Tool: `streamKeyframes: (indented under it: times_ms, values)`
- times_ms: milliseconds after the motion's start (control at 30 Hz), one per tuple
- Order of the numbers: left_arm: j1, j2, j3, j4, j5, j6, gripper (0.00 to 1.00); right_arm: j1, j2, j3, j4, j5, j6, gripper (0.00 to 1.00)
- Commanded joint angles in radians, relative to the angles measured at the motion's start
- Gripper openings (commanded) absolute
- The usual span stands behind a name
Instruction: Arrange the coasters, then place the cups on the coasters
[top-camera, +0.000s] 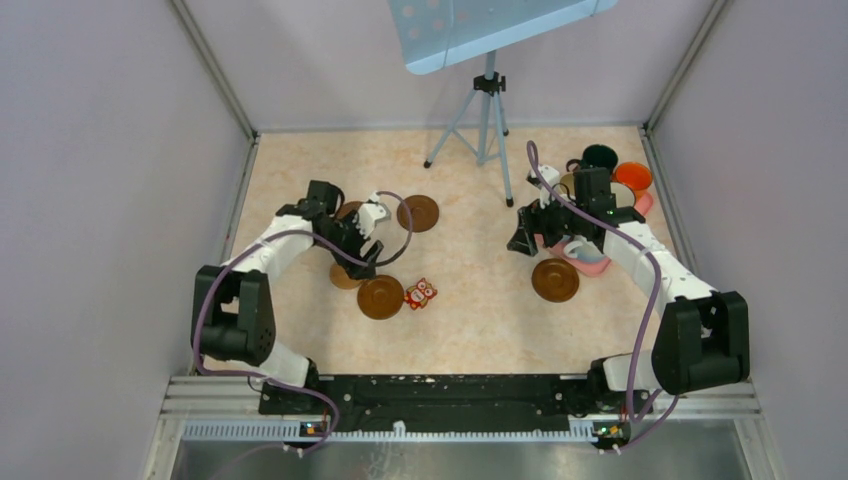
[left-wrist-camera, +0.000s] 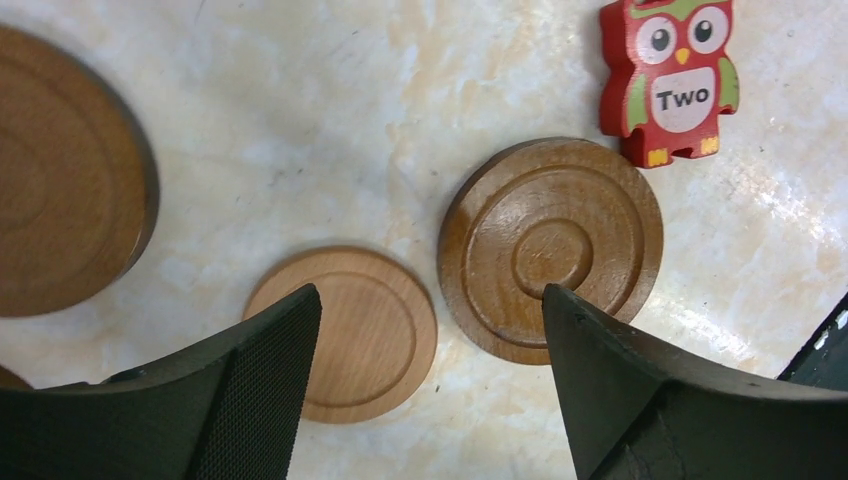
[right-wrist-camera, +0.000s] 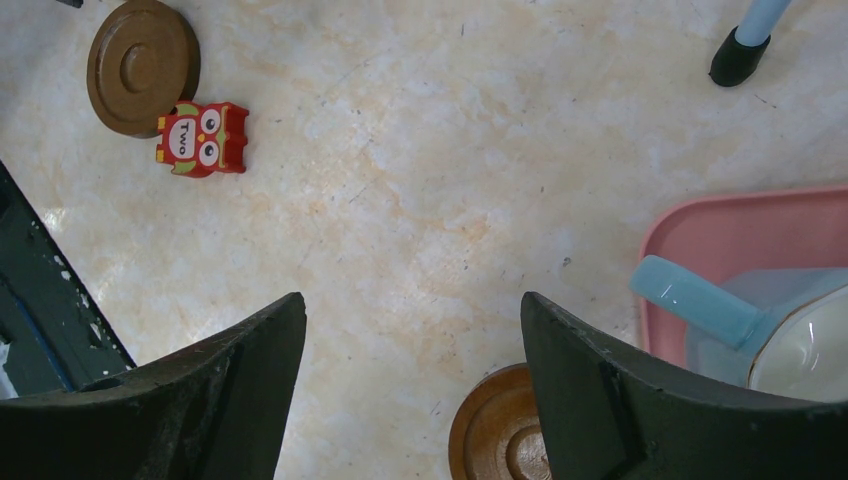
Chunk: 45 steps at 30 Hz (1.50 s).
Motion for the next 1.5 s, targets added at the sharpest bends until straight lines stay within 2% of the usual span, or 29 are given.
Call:
streamKeyframes:
  times_ms: [0, 467, 700, 933, 1133, 1267, 1467]
  values:
    - [-0.051, -0.017, -0.009, 0.003, -0.012, 0.05, 0.88, -0.005, -0.017, -0.002, 0.016, -0.02, -0.01, 0.78]
    - [-0.167, 0.062, -0.057, 0.084, -0.085, 0.055, 0.85, -0.006, -0.017, -0.004, 0.011, -0.032, -0.013, 0.78]
    - [-0.229, 0.039, -0.157, 0.124, -0.193, 0.066, 0.72, -0.006, -0.016, -0.006, 0.01, -0.033, -0.015, 0.78]
    - [-0.239, -0.084, -0.269, 0.083, -0.234, 0.095, 0.55, -0.006, -0.014, -0.004, 0.011, -0.034, -0.016, 0.78]
    - [-0.237, -0.191, -0.373, 0.009, -0.239, 0.127, 0.52, -0.006, -0.017, -0.004, 0.009, -0.035, -0.016, 0.78]
    - [-0.173, -0.235, -0.426, -0.006, -0.281, 0.15, 0.52, -0.006, -0.018, -0.004, 0.01, -0.036, -0.016, 0.78]
    - [0.112, -0.179, -0.366, -0.055, -0.273, 0.279, 0.51, -0.006, -0.018, -0.004, 0.008, -0.037, -0.017, 0.78]
